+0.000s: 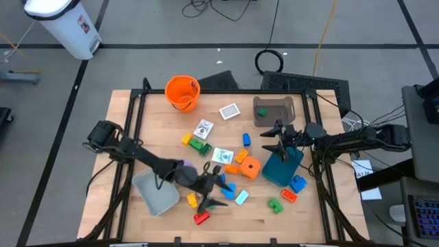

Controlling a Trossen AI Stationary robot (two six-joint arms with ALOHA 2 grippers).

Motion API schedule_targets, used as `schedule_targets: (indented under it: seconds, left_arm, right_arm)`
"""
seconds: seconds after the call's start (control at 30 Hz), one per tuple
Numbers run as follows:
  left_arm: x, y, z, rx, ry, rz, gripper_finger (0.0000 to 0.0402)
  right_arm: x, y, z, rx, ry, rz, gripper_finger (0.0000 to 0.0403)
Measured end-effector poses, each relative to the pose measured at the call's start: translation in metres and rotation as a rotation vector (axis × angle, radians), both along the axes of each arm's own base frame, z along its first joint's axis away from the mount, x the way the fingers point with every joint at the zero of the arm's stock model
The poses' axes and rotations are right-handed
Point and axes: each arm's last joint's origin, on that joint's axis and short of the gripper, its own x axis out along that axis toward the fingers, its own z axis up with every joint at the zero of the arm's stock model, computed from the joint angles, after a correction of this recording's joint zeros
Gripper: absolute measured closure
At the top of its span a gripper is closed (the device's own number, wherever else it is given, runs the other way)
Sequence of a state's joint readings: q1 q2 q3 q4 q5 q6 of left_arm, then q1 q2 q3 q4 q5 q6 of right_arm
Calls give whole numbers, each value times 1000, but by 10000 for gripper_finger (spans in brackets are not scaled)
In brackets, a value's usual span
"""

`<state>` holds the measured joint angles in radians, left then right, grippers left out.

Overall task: Pick & Place Toys
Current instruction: Put the yellow game piece into the black bin

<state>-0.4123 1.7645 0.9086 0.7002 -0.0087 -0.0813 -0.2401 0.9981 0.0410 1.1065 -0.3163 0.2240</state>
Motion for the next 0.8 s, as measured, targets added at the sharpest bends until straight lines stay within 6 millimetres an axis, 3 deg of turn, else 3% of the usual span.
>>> schedule_targets:
  seconds: [0.23,0.6,0.8]
  left_arm:
    - [-15,-22,2,84,19,29,135]
    - [-53,-32,39,102,85,47,135]
    - [-61,-40,36,49,153,36,135]
  right_arm:
    - [0,0,0,0,1,0,149]
    - [0,0,0,0,0,-1,149]
    - [0,0,0,0,1,-1,149]
